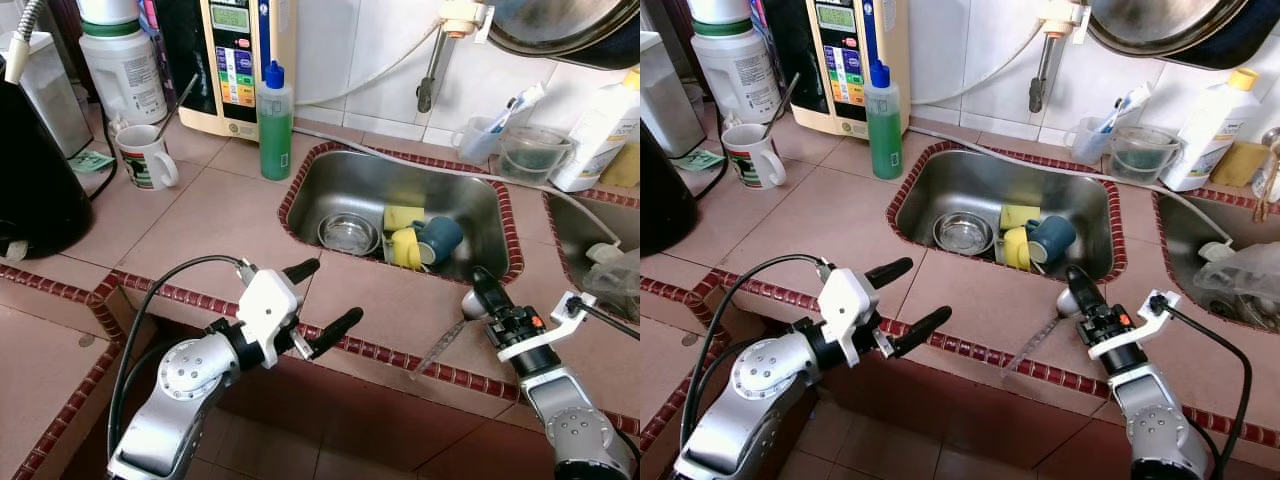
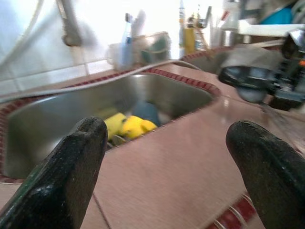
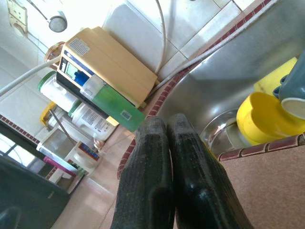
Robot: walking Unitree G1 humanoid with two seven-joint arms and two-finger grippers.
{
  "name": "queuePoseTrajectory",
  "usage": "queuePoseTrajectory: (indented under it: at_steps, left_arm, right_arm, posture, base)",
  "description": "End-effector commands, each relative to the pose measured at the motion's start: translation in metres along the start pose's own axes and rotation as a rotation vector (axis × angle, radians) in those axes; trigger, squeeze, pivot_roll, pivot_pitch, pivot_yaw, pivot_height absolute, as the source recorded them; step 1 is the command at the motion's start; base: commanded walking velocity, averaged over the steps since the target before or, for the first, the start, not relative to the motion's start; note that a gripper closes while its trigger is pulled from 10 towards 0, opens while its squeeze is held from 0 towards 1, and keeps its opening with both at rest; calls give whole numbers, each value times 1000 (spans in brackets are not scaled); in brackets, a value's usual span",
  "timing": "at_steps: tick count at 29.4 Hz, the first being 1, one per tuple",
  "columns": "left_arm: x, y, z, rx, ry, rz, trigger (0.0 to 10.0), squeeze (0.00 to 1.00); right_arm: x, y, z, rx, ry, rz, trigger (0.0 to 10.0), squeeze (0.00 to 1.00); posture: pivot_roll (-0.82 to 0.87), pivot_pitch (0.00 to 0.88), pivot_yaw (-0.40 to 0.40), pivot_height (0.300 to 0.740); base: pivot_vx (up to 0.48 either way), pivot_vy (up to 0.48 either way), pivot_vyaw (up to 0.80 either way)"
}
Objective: Kitchen organization
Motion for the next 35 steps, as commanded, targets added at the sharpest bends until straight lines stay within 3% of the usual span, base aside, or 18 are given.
queuePoseTrajectory:
  at_steps: [1,3,8,11,14,15,16,17,21,24,29,35]
  left_arm:
    - [-11,0,-2,-3,51,3,10000,0]
    - [-27,5,-4,16,128,10,10000,0]
    - [-45,11,-4,43,214,31,10000,0]
    - [-57,14,-4,61,283,45,10000,0]
    - [-67,16,-5,73,330,59,10000,0]
    - [-70,18,-5,82,342,62,10000,0]
    - [-77,21,-4,92,362,71,10000,0]
    - [-83,22,-4,89,379,69,10000,0]
    - [-93,26,-2,97,411,75,10000,0]
    - [-108,33,-1,104,463,69,10000,0]
    - [-118,39,0,112,518,48,10000,0]
    - [-120,42,0,140,570,39,10000,0]
  right_arm:
    - [-8,8,-2,18,23,16,0,0]
    - [-18,15,-8,36,53,12,0,0]
    - [-28,25,-15,62,80,35,0,0]
    - [-37,34,-21,77,96,83,0,0]
    - [-37,36,-26,51,62,199,0,0]
    - [-39,36,-28,46,59,230,2706,0]
    - [-43,41,-32,56,56,284,4588,0]
    - [-48,49,-35,79,55,325,10000,0]
    - [-57,64,-40,137,38,368,10000,0]
    - [-76,81,-45,215,24,466,10000,0]
    - [-86,95,-47,302,-47,578,10000,0]
    - [-95,97,-45,347,-126,713,10000,0]
  posture:
    - [16,31,-37,731]
    - [16,29,-37,731]
    - [14,16,-40,731]
    - [16,8,-45,731]
    - [17,4,-49,731]
    - [17,4,-49,731]
    - [16,0,-50,731]
    - [15,0,-50,731]
    - [12,0,-46,731]
    - [10,0,-43,731]
    - [7,0,-38,731]
    - [12,0,-33,731]
  base:
    - [0,0,0]
    - [0,0,0]
    - [0,0,0]
    - [0,0,0]
    - [0,0,0]
    - [0,0,0]
    - [0,0,0]
    - [0,0,0]
    - [0,0,0]
    - [0,0,0]
    - [0,0,0]
    - [0,0,0]
Point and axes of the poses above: a point about 5 cm out from each wrist's last joint towards the gripper, its own z axis pointing back from the gripper into the wrist, its own y axis along the axis of the wrist's last joint, x = y × z, the point moved 6 cm from there along -z, pointing out of the wrist towards the gripper, and after that the axes turned 10 degrees about z, right-handed, at the moved point
